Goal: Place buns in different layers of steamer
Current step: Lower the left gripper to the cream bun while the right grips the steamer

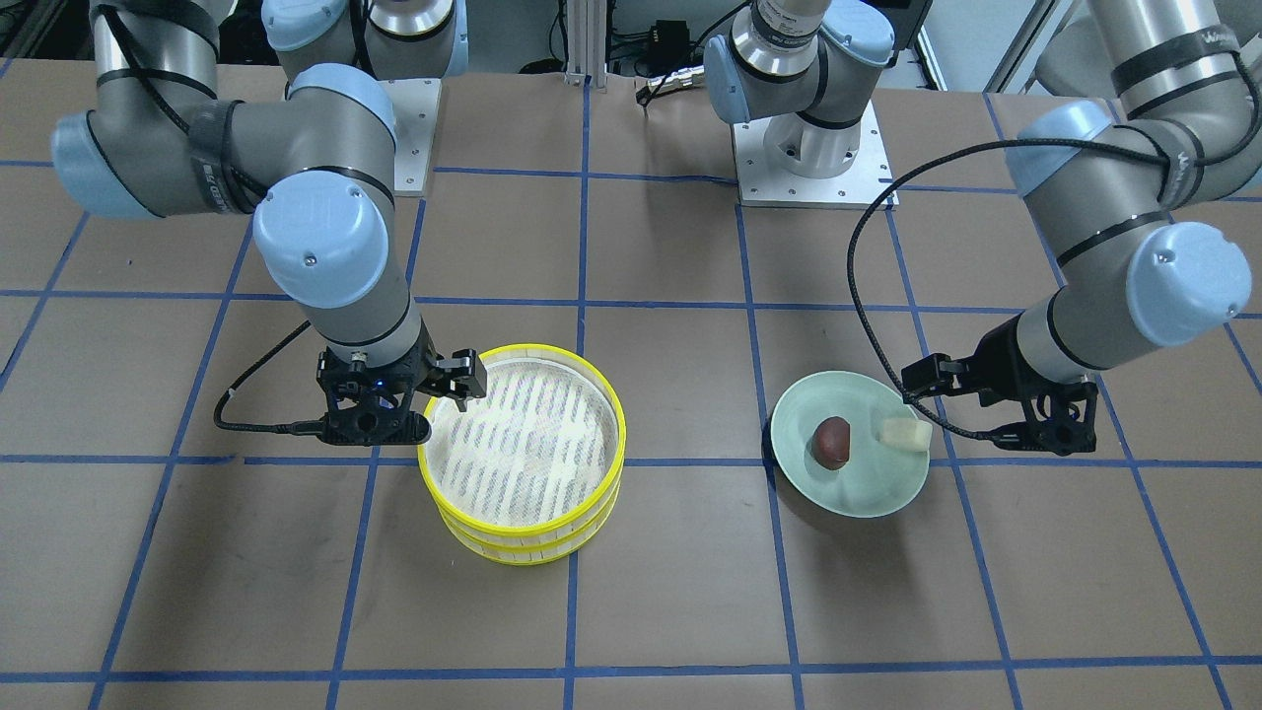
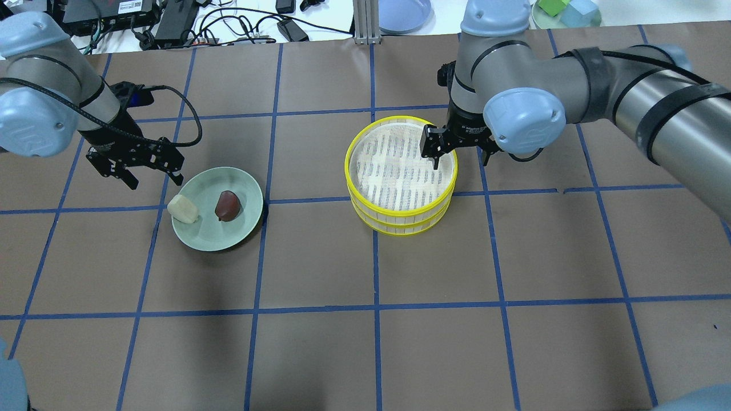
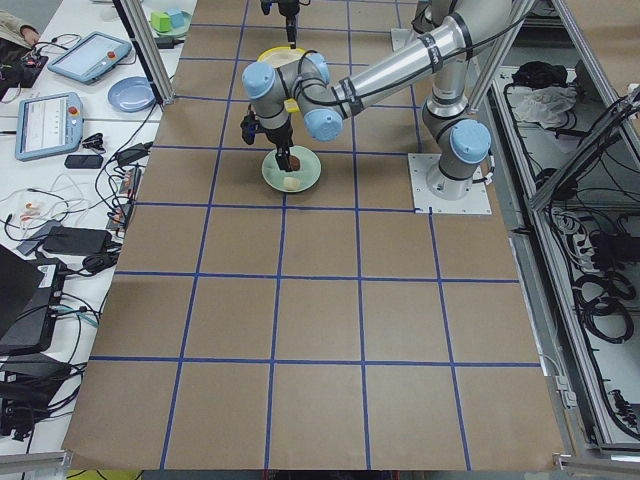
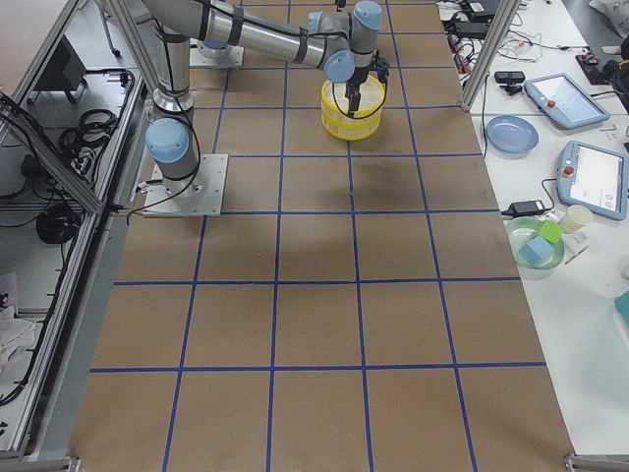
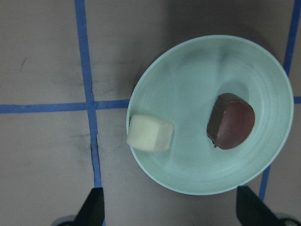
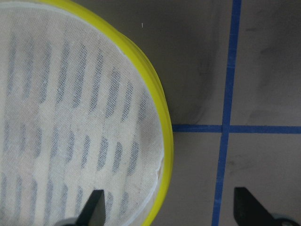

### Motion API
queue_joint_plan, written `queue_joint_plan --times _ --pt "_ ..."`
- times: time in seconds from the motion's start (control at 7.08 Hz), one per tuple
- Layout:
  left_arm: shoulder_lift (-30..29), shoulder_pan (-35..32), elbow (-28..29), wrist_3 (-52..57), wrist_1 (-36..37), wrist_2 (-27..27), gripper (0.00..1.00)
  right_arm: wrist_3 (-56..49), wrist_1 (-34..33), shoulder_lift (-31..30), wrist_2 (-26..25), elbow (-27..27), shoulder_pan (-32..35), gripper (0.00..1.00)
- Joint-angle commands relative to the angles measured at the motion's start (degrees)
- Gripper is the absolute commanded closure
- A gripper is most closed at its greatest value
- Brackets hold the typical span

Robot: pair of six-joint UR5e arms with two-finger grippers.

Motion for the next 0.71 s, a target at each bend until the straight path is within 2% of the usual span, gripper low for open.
queue_joint_plan --times 0.0,0.14,0.28,0.42,0.57 --pt "-5.95 0.2 -0.34 0.16 3.45 0.4 0.0 0.03 -0.96 1.57 0.06 0.14 -0.01 0.56" --pt "-7.09 0.2 -0.86 0.94 3.46 0.66 0.0 0.12 -0.96 1.57 0.07 0.14 -0.02 0.85" --pt "-7.45 0.2 -1.13 0.86 3.46 0.32 0.01 0.03 -1.05 1.57 -0.11 0.14 -0.02 0.9" --pt "-7.46 0.29 -1.22 1.12 3.29 0.66 0.45 0.12 -1.22 1.48 -0.28 0.06 -0.02 0.98" --pt "-7.46 0.29 -1.13 1.04 3.11 0.49 0.7 0.2 -1.23 0.96 -0.89 -0.03 -0.02 1.0"
